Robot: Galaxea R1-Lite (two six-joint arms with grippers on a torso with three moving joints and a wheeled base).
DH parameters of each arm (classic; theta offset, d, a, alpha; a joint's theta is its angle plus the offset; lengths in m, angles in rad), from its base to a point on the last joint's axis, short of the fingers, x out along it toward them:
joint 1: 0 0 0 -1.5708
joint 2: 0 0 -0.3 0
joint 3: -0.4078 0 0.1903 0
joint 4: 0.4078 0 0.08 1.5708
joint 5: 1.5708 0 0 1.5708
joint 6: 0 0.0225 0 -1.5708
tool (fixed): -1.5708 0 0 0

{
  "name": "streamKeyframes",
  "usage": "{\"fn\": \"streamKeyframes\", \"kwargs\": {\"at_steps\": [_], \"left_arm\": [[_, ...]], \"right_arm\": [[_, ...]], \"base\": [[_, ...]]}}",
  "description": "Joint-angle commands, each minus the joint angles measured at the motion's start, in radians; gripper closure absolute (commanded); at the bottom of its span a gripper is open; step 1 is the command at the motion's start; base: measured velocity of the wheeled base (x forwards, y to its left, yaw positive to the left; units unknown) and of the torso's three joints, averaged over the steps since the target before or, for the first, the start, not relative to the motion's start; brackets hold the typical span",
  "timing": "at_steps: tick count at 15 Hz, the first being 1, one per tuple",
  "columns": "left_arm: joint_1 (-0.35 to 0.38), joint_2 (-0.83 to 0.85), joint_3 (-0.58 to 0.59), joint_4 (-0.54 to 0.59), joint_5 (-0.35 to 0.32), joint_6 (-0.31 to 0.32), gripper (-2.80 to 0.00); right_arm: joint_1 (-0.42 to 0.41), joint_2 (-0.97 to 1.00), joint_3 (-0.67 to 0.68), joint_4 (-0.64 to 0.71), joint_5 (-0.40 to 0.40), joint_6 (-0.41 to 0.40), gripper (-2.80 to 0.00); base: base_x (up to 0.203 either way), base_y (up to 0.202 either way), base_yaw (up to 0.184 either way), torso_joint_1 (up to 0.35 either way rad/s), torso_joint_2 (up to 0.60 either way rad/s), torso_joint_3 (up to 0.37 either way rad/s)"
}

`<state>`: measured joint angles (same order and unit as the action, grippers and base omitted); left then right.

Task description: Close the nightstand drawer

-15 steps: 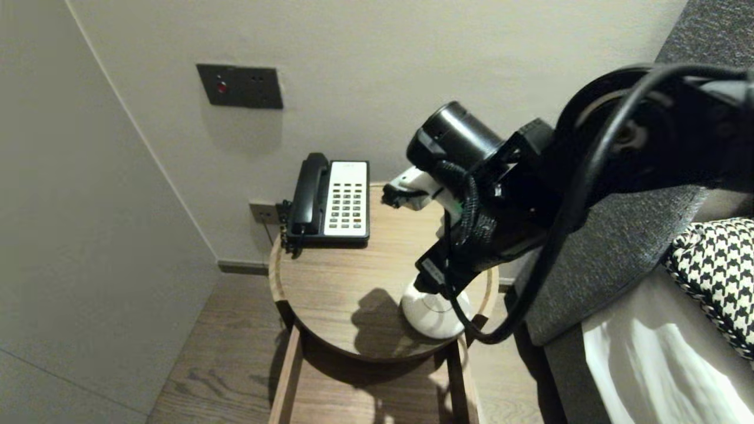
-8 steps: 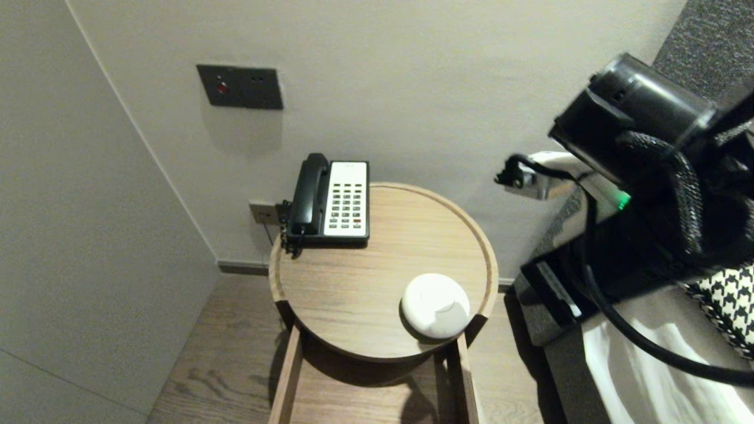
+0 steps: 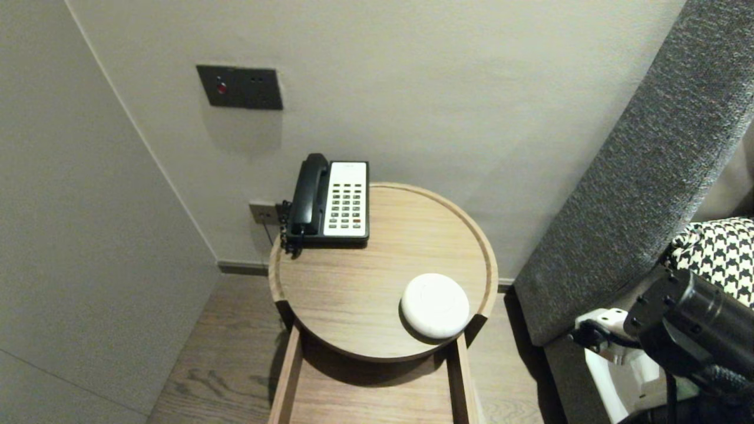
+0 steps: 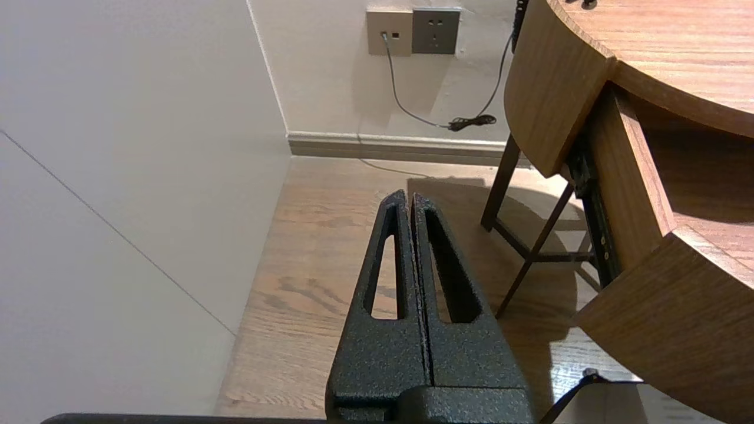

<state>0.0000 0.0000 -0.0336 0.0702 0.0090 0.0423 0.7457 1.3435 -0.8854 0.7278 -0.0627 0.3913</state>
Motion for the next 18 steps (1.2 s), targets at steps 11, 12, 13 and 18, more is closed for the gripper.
{"fn": "streamKeyframes", "kwargs": {"at_steps": [11, 12, 13, 18], "left_arm": [[-0.001, 0.0, 0.0, 0.0, 0.0, 0.001, 0.0], [0.0, 0.0, 0.0, 0.0, 0.0, -0.001, 0.0], [0.0, 0.0, 0.0, 0.0, 0.0, 0.001, 0.0], [0.0, 0.0, 0.0, 0.0, 0.0, 0.001, 0.0]], "right_arm": [[0.15, 0.021, 0.453, -0.607, 0.13, 0.058, 0.0], [0.159, 0.036, 0.451, -0.635, 0.129, 0.058, 0.0], [0.166, 0.049, 0.447, -0.652, 0.129, 0.058, 0.0], [0.172, 0.135, 0.418, -0.736, 0.121, 0.054, 0.0]], "base": [[0.0, 0.0, 0.0, 0.0, 0.0, 0.0], [0.0, 0.0, 0.0, 0.0, 0.0, 0.0], [0.0, 0.0, 0.0, 0.0, 0.0, 0.0], [0.0, 0.0, 0.0, 0.0, 0.0, 0.0]]}}
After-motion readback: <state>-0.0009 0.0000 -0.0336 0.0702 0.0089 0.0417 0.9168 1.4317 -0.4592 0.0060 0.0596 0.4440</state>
